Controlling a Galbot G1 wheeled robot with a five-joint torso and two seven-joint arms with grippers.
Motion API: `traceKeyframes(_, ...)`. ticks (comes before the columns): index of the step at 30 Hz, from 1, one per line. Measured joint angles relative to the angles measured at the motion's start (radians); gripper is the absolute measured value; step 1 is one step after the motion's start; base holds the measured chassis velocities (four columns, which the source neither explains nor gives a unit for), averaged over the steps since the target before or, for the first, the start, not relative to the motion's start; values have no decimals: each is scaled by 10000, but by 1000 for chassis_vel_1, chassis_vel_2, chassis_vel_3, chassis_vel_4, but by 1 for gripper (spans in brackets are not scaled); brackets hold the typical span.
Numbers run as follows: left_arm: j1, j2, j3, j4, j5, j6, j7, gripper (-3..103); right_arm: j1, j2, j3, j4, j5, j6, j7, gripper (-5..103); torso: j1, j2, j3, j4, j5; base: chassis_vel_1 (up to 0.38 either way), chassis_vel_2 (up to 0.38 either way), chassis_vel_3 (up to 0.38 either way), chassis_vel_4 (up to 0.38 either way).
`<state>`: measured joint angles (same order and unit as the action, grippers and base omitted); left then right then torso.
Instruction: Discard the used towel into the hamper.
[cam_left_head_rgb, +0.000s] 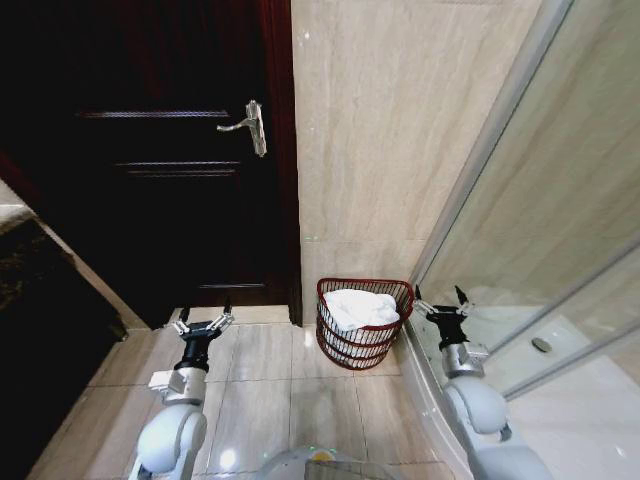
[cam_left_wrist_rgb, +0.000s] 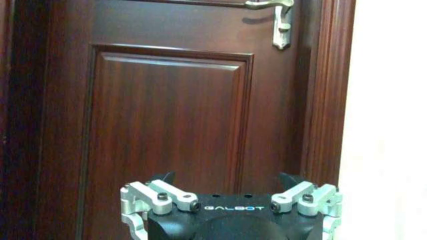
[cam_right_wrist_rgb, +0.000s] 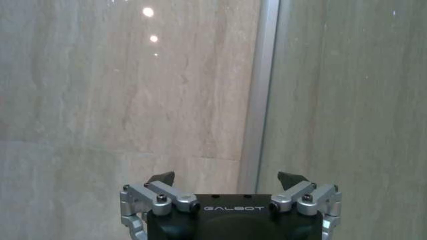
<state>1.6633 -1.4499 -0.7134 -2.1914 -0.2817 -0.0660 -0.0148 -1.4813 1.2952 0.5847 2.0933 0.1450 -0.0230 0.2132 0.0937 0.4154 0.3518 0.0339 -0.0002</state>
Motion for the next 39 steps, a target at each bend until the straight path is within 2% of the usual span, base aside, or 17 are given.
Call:
traceKeyframes(7, 82, -224, -34, -445, 231, 270, -3, 100, -242, 642, -301, 788, -532, -516, 160, 100, 68, 176, 102, 3, 1, 0, 0, 0, 0)
traceKeyframes(18, 204, -362, 4, -622, 495, 297, -28, 100, -591, 543, -29, 1360, -566, -612, 372, 100, 253, 648, 390, 1, 2, 0, 0, 0, 0)
traceKeyframes(23, 140, -367, 10, -635, 541, 281, -28, 100, -562, 548, -80, 1626, -642, -1059, 562, 100, 360, 923, 559, 1, 1, 0, 0, 0, 0)
traceKeyframes(39, 46, -344, 76, -571, 625, 310, -23, 100, -481, 652, -363, 1567, -882, -1155, 644, 100, 641, 1595, 947, 1, 2, 0, 0, 0, 0)
